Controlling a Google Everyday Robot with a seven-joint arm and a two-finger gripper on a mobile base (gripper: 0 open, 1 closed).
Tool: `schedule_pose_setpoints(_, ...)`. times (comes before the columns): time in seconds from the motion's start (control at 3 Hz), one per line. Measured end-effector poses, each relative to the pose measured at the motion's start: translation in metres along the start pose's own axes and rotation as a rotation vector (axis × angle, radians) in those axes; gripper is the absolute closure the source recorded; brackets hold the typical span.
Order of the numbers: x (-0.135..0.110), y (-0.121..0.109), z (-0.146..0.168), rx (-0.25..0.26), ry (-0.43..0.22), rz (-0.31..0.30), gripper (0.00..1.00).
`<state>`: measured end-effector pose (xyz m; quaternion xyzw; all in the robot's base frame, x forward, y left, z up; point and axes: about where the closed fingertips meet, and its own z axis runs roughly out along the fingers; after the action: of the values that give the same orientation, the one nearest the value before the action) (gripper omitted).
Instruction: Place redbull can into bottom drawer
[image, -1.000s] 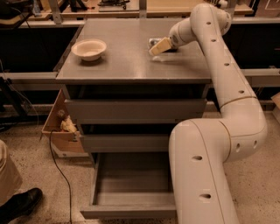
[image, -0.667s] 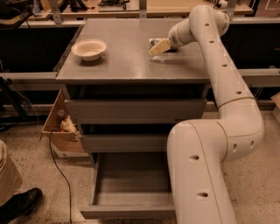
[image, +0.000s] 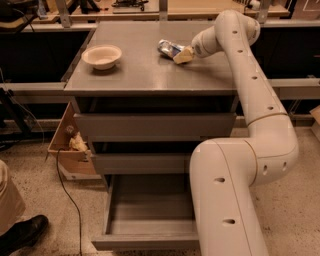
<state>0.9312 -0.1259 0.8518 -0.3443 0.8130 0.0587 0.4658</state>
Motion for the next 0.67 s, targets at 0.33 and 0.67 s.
schedule_pose_setpoints(0.33,0.017,-0.002,-0.004,-0.021,0.023,0.016,0.63)
schedule_pose_setpoints(0.67,0.024,-0.007,-0.019,-0.032,0.025,0.011,0.85)
